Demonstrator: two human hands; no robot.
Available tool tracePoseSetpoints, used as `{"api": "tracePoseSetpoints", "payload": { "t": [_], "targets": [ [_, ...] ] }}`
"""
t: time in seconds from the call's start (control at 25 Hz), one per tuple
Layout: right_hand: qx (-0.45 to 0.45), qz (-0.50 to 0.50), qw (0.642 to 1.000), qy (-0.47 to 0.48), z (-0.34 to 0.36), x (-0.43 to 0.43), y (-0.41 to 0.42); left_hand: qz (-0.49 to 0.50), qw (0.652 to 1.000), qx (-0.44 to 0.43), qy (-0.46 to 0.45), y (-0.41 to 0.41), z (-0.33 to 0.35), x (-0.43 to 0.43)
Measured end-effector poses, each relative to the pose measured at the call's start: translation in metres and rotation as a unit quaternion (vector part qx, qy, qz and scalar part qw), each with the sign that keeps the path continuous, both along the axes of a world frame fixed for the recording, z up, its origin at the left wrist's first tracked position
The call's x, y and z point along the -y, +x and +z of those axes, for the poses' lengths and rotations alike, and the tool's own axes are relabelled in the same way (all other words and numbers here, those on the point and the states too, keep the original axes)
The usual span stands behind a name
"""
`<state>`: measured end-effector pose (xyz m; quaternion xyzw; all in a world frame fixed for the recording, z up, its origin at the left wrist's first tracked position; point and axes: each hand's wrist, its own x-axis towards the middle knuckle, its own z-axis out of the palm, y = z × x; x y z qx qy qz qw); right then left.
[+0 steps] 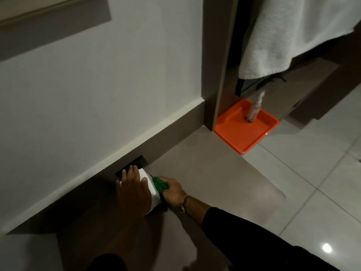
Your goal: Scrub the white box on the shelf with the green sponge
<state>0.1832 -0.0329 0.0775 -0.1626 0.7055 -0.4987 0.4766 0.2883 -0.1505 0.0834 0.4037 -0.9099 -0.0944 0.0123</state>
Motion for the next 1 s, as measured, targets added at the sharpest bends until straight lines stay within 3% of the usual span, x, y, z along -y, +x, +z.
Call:
{"api": "tracePoseSetpoints", "payload": {
  "t": [0.16,0.24,0.4,0.56,0.76,0.96,1.0],
  "targets": [
    [-0.067,0.085,0.994,-0.018,0.004,-0.017,-0.024,0.04,0.998,-0.047,0.003,-0.001,0.009,-0.01],
    [-0.148,0.097,0.984,-0.034,0.009,-0.038,-0.052,0.031,0.996,-0.075,-0.028,-0.013,0.018,-0.022],
    [-0.267,0.011,0.962,-0.052,0.034,-0.103,-0.138,-0.073,0.99,-0.117,-0.026,-0.087,0.022,-0.085],
    [-0.398,-0.011,0.916,0.049,0.014,-0.143,-0.264,-0.117,0.99,-0.075,0.027,-0.196,0.001,-0.125],
    [-0.434,0.087,0.88,0.174,-0.049,-0.125,-0.375,-0.122,0.992,-0.015,0.031,-0.267,-0.058,-0.131],
    [-0.545,0.214,0.772,0.245,-0.123,-0.106,-0.412,-0.123,0.991,0.046,0.026,-0.274,-0.111,-0.133],
    [-0.543,0.22,0.768,0.258,-0.13,-0.108,-0.41,-0.124,0.991,0.045,0.019,-0.273,-0.114,-0.133]
  ]
}}
